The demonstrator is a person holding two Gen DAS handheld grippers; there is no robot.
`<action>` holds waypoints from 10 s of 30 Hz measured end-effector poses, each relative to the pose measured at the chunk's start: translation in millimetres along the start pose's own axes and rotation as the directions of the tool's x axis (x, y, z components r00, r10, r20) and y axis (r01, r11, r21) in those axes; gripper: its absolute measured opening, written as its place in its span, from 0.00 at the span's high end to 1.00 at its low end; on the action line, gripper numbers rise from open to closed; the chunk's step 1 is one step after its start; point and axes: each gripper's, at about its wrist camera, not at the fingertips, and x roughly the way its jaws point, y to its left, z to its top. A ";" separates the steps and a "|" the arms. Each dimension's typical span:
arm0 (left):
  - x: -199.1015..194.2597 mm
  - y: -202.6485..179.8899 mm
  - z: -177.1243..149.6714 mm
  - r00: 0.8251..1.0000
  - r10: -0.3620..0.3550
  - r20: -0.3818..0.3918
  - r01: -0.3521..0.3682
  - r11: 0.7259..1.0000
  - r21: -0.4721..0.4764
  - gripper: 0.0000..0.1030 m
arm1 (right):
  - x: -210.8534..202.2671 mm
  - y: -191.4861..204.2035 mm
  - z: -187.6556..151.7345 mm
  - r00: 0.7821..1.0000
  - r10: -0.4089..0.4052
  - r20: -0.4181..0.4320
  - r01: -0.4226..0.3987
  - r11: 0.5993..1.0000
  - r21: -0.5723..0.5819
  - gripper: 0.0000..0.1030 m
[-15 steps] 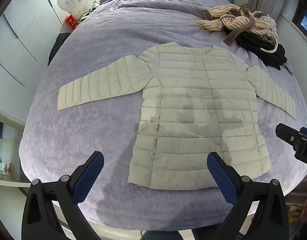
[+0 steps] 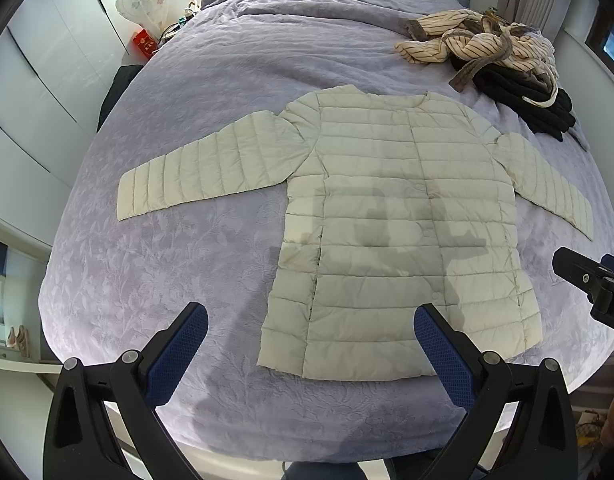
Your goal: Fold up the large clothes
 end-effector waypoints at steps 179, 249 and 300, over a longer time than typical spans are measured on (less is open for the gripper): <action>194.4 187.6 190.2 0.715 -0.551 0.431 0.653 0.746 -0.130 0.86 | 292.6 212.5 119.1 0.907 0.409 -0.097 -0.409 0.912 0.022 0.73; 287.4 88.0 168.1 0.993 0.073 0.091 -0.064 0.993 -0.103 0.15 | 247.7 -86.1 96.5 0.937 0.277 0.211 -0.348 0.752 0.559 0.79; 204.2 -118.6 118.0 0.987 -0.157 -0.022 0.159 0.976 0.150 0.15 | 190.3 -298.5 -0.4 0.913 0.312 0.263 -0.404 0.602 0.688 0.16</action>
